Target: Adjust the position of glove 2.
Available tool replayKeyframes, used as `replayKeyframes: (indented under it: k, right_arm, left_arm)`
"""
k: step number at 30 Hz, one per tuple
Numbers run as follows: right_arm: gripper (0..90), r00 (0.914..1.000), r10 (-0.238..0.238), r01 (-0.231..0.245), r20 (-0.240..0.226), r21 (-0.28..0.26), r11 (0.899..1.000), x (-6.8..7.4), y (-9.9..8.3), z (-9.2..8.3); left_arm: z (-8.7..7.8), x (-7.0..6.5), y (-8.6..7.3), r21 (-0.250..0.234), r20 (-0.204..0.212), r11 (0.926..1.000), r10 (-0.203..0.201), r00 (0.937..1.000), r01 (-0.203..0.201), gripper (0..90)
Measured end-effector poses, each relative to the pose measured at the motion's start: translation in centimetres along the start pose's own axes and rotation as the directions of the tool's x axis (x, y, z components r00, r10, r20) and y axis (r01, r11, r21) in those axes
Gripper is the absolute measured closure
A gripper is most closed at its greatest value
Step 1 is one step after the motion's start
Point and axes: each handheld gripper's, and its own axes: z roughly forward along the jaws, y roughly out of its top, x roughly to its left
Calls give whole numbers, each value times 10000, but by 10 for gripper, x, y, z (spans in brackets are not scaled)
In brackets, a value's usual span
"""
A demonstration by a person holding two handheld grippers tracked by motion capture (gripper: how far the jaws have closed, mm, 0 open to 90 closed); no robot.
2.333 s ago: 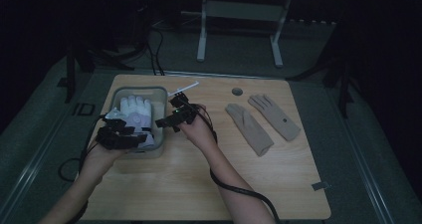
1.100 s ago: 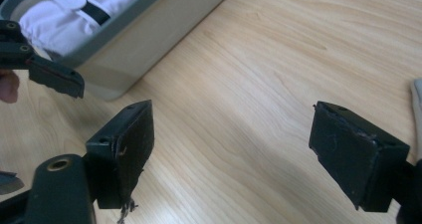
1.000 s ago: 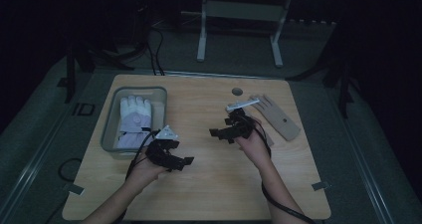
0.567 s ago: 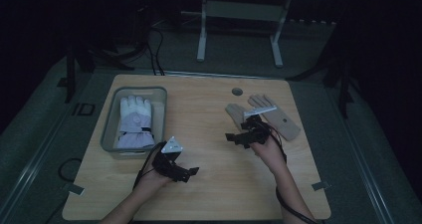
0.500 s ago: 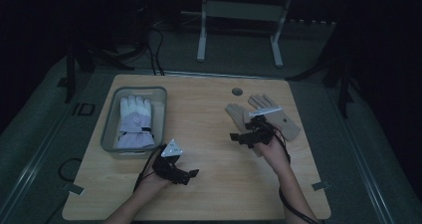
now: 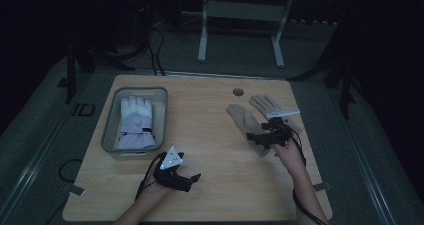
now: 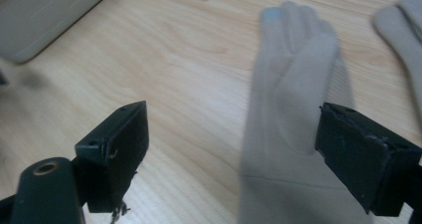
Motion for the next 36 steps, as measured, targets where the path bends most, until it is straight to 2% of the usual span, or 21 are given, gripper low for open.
replayKeyframes:
  k: [1, 3, 4, 5, 8, 10, 11, 12, 13, 17, 18, 20, 22, 23, 24, 28, 30, 32, 33, 34, 36]
  right_arm:
    - [135, 9997, 168, -166, 169, -142, 9998, -4, 0, 0]
    - [129, 9998, 73, -69, 177, -176, 9998, -6, 0, 0]
    - [129, 9995, 230, -223, 219, -328, 9992, -11, 1, 3]
    - [129, 9990, 169, -155, 415, -339, 9993, -12, 1, 4]
    - [146, 9989, -35, 47, 478, -244, 9997, -14, 2, 8]
    - [256, 9961, -360, 374, 802, -151, 9992, -16, 3, 11]
    - [275, 9929, -620, 624, 1015, -3, 9981, -18, 4, 13]
    - [307, 9908, -646, 649, 1192, 8, 9979, -21, 6, 15]
    - [368, 9921, -606, 607, 1095, 18, 9982, -23, 7, 17]
    - [493, 9926, -546, 517, 1083, 292, 9982, -32, 11, 27]
    - [487, 9902, -651, 612, 1232, 348, 9975, -34, 12, 30]
    - [459, 9918, -635, 580, 1110, 522, 9970, -36, 14, 38]
    - [417, 9887, -843, 761, 1241, 699, 9947, -37, 15, 46]
    - [395, 9839, -1099, 976, 1409, 911, 9910, -38, 15, 54]
    - [395, 9839, -1099, 976, 1409, 911, 9910, -38, 15, 54]
    - [392, 9754, -1400, 1188, 1702, 1288, 9845, -42, 13, 69]
    - [386, 9737, -1646, 1376, 1576, 1692, 9759, -41, 9, 78]
    - [412, 9779, -1504, 1285, 1454, 1500, 9803, -41, 7, 80]
    - [499, 9779, -1440, 1232, 1517, 1385, 9827, -40, 6, 79]
    - [499, 9779, -1440, 1232, 1517, 1385, 9827, -40, 6, 79]
    - [674, 9805, -1246, 1066, 1521, 1215, 9869, -37, 4, 78]
  left_arm:
    - [-1, 0, 0, -164, -86, 9999, 31, 10000, -33, 24]
    - [-2, 0, 0, -190, -163, 9998, 23, 9999, -27, 24]
    - [-2, 0, 0, -197, -168, 9998, 3, 9999, -6, 24]
    - [-3, 1, -1, -272, -189, 9996, -22, 9998, 16, 24]
    - [-3, 2, -4, -308, -189, 9994, -141, 9997, 135, 24]
    - [-2, 2, -5, -261, -237, 9995, -159, 9996, 153, 24]
    - [-3, 2, -6, -312, -267, 9994, -126, 9996, 118, 24]
    - [-2, 1, -7, -278, -354, 9996, -78, 9993, 68, 24]
    - [-2, 1, -7, -272, -368, 9996, -68, 9993, 58, 24]
    - [-2, 0, -7, -244, -318, 9997, -39, 9995, 31, 24]
    - [-2, 1, -7, -262, -331, 9996, -94, 9994, 85, 24]
    - [-2, 2, -7, -257, -256, 9996, -153, 9996, 147, 24]
    - [-2, 3, -7, -270, -183, 9994, -217, 9996, 212, 24]
    - [-2, 3, -7, -267, -151, 9994, -244, 9996, 240, 24]
    - [-2, 3, -7, -287, -148, 9993, -235, 9996, 231, 24]
    - [-4, 1, -8, -343, -228, 9994, 95, 9997, -103, 25]
    - [-3, -1, -8, -341, -294, 9992, 189, 9994, -199, 25]
    - [-3, -1, -8, -350, -332, 9991, 231, 9992, -243, 25]
    - [-4, -1, -8, -337, -338, 9992, 194, 9992, -205, 25]
    - [-4, -1, -8, -337, -338, 9992, 194, 9992, -205, 25]
    - [-4, -1, -8, -322, -332, 9994, 112, 9994, -123, 25]
